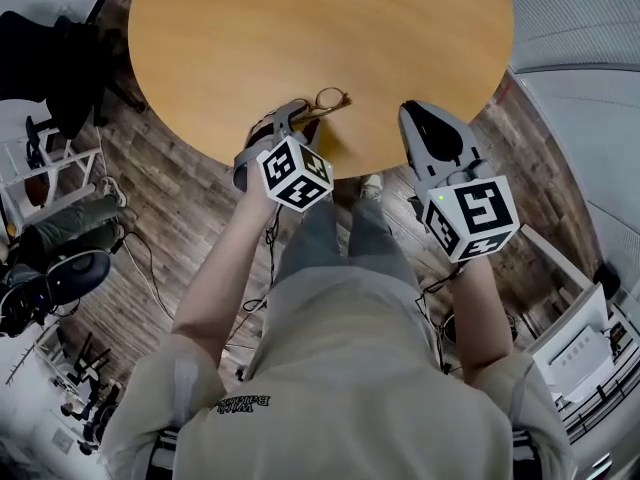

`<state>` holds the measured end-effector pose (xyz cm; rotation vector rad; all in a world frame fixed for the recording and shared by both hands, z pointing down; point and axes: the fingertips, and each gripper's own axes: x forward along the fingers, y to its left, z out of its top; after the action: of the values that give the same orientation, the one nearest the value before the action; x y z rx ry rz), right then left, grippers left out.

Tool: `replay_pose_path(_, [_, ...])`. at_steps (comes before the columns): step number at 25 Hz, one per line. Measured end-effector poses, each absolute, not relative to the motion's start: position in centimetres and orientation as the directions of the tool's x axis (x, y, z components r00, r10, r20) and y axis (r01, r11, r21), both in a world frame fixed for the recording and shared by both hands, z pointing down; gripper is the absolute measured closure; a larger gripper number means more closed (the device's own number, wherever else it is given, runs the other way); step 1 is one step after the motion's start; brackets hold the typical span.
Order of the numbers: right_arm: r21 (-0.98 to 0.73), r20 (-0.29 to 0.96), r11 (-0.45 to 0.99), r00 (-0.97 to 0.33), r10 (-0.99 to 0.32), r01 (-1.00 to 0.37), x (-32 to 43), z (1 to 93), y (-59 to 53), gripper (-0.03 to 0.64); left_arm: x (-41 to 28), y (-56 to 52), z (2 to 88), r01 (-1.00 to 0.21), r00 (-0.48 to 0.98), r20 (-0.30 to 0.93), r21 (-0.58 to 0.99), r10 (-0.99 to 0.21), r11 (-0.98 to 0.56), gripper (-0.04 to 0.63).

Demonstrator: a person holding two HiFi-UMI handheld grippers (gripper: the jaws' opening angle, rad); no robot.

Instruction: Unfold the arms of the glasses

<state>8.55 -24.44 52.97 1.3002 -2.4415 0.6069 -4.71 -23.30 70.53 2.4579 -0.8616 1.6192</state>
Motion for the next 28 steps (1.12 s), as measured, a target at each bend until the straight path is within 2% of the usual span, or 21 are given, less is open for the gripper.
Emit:
replay_pose_path(13, [-0.243, 0.493, 0.447, -0.506, -0.707, -0.861, 10.3, 56.3, -23.6, 0.575, -4.4, -24.5, 74.5, -0.422, 0.236, 0.879, -0.293, -0.416, -0.858, 0.472])
replay_pose_path(18, [-0.263, 0.503, 0.434, -0.506, -0.701, -0.862, 10.4, 56.4, -23.2, 0.575, -4.4, -24.7, 74.2, -0.401, 0.221, 0.872, -0.326, -0.436, -0.856, 0.512])
replay_pose_path(23, [-0.343, 0.48, 0.414, -0.536, -0.694, -0.843, 10.3, 56.6, -23.1, 0.575, -4.3, -25.6, 73.3, -0.471, 0.248, 0.848, -0.316, -0.468, -0.823, 0.552])
replay_pose_path(28, [-0.346, 0.453, 0.414, -0.536, -0.712, -0.842, 10.4, 55.2, -23.2, 0.575, -4.0, -26.0, 71.5, -0.548, 0.301, 0.829, -0.255, -0.472, -0.796, 0.555])
